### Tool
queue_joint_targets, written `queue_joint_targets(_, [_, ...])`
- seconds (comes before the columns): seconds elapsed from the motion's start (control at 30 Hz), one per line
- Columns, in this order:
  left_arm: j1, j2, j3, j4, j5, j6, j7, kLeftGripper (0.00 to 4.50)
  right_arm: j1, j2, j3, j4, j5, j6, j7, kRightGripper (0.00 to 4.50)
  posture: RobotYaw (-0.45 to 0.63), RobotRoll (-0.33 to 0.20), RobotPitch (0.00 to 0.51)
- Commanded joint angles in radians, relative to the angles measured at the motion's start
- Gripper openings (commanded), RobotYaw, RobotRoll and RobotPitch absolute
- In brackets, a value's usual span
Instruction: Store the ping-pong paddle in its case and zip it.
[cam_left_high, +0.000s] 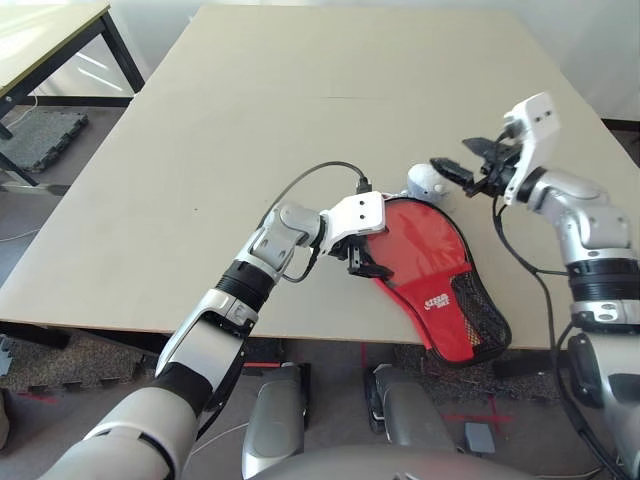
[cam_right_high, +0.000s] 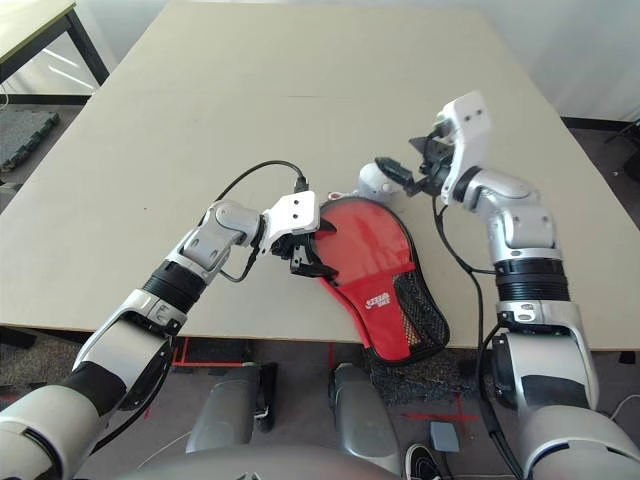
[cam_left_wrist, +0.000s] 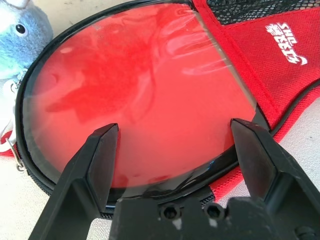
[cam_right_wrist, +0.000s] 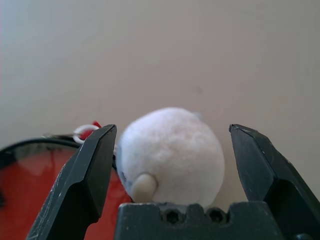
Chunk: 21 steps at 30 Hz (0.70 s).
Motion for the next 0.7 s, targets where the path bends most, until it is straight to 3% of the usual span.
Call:
queue_joint_targets(0.03, [0.031,0.007,-0.043,0.002,0.019,0.026,-0.004,4.48,-0.04,0.01,0.026,0.095,-0.04,-0.035,0.005,4.5,0.08,0.0,0.121])
queue_joint_targets(0.2, [0.036,0.007,-0.048,-0.009,0.018,0.035,0.0,4.48,-0.098,0.029,0.041,0.243,-0.077,-0.079,0.011,4.5,0.09,0.0,0.119])
queue_joint_targets(0.27, [0.037,0.006,-0.049,-0.011,0.017,0.037,0.002,4.5,-0.123,0.036,0.04,0.298,-0.086,-0.093,0.009,4.1,0.09,0.0,0.118])
queue_joint_targets(0.33, [0.037,0.006,-0.05,-0.011,0.017,0.038,0.004,4.5,-0.144,0.039,0.043,0.34,-0.098,-0.11,0.011,3.58,0.09,0.0,0.118])
queue_joint_targets(0.6, [0.036,0.001,-0.054,-0.009,0.017,0.043,0.013,4.5,-0.241,0.033,0.041,0.529,-0.152,-0.207,0.004,0.74,0.11,0.0,0.119])
queue_joint_targets(0.7, [0.034,-0.002,-0.054,-0.007,0.017,0.047,0.016,4.5,-0.276,0.026,0.036,0.592,-0.169,-0.241,-0.006,0.14,0.11,0.0,0.122])
